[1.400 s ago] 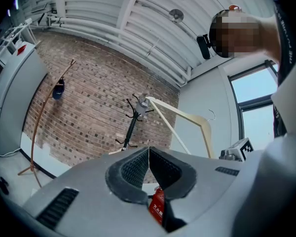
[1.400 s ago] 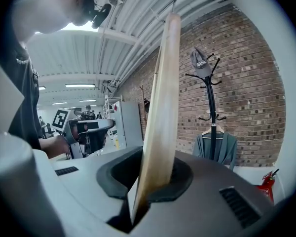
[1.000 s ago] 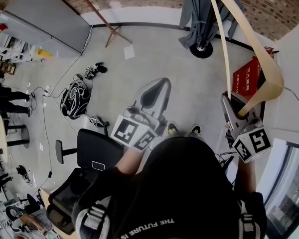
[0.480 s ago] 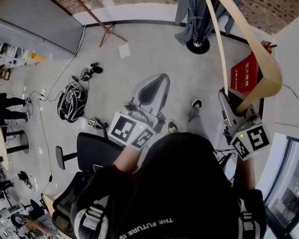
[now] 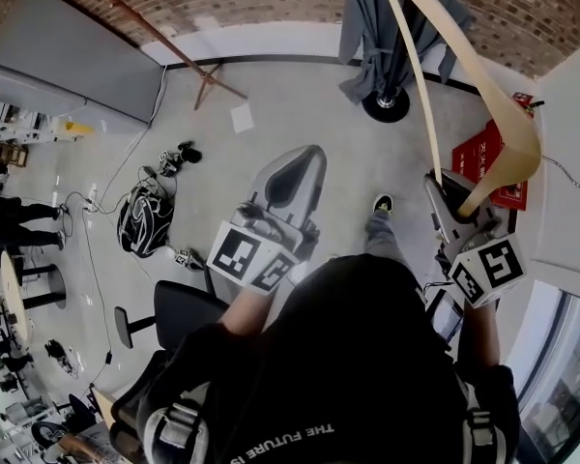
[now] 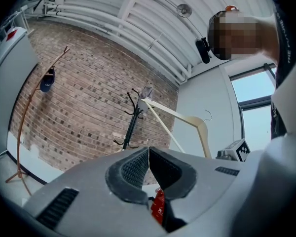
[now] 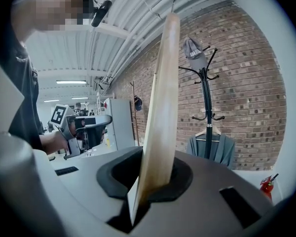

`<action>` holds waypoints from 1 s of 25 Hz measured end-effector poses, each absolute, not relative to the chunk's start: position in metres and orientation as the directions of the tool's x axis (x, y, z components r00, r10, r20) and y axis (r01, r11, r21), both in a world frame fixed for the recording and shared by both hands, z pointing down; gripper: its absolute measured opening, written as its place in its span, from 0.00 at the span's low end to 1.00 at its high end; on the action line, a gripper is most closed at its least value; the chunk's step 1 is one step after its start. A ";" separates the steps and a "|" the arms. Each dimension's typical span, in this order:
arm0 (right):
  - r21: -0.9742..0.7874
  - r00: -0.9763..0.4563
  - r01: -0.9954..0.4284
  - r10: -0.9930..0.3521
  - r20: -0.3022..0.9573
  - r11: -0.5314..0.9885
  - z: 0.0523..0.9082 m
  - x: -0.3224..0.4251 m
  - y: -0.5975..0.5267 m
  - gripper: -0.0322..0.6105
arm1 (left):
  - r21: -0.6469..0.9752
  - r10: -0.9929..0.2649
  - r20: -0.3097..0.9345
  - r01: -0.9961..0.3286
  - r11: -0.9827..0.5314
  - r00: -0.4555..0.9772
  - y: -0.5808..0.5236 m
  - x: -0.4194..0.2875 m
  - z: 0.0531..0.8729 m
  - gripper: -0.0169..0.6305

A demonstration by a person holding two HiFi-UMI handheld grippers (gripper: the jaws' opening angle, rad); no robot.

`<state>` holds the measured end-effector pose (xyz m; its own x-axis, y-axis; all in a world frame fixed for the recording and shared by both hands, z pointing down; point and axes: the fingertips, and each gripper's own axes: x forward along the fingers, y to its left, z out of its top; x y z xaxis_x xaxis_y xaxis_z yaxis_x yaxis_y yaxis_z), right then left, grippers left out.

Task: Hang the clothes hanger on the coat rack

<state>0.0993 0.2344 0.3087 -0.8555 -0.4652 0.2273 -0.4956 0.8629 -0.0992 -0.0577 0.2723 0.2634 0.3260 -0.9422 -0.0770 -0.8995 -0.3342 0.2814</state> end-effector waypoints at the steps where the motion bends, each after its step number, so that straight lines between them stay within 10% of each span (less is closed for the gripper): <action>1: -0.097 -0.855 -0.495 -0.465 0.228 0.863 0.309 0.101 0.218 0.12 | 0.278 -0.942 -0.073 -0.900 -0.334 0.327 0.257 -0.057 0.263 0.06; 25: -0.045 -0.856 -0.437 -0.400 0.328 0.898 0.351 0.156 -0.013 0.12 | 0.251 -0.959 -0.012 -0.927 -0.277 0.283 0.024 -0.002 0.270 0.06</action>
